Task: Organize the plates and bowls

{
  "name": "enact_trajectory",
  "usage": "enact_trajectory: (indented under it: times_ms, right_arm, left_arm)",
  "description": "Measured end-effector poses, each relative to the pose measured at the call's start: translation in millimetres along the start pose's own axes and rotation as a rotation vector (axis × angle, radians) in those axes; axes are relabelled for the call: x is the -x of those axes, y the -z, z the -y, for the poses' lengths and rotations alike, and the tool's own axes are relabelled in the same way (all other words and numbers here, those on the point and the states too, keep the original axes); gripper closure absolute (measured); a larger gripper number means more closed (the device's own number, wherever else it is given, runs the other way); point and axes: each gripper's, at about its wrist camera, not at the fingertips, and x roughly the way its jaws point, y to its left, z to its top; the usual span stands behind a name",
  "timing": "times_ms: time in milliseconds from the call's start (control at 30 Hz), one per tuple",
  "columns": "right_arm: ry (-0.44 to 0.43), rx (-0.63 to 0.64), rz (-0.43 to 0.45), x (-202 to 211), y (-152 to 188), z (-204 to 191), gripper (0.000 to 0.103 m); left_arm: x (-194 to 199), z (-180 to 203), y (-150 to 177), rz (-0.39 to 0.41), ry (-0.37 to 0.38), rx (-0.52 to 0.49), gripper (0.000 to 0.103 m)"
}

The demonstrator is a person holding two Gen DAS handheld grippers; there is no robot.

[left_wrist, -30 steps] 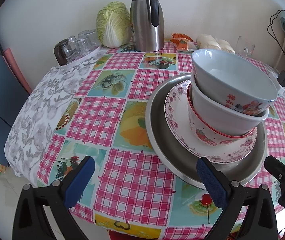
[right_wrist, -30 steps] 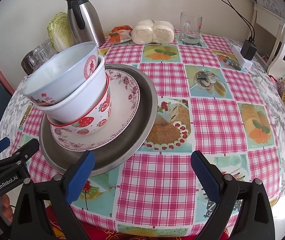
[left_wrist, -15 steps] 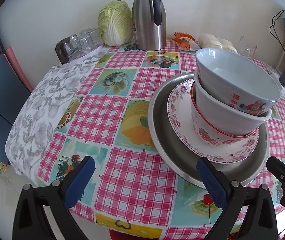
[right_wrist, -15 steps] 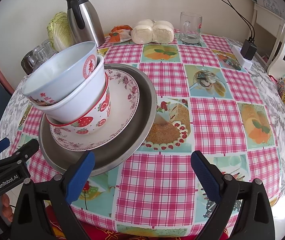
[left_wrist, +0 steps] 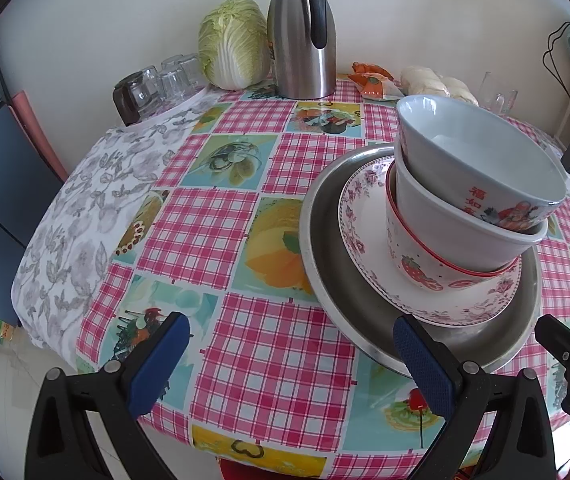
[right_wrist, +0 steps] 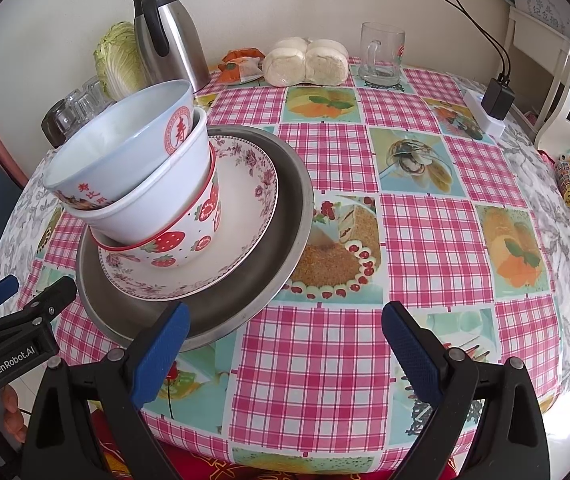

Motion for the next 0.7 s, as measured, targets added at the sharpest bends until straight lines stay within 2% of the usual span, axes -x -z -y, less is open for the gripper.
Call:
enact_trajectory:
  times_ms: [700]
  right_arm:
    - [0.002,0.003,-0.004,-0.2,0.5,0.0,0.006]
  left_arm:
    - [0.1,-0.8,-0.4,0.0,-0.004,0.002,0.0]
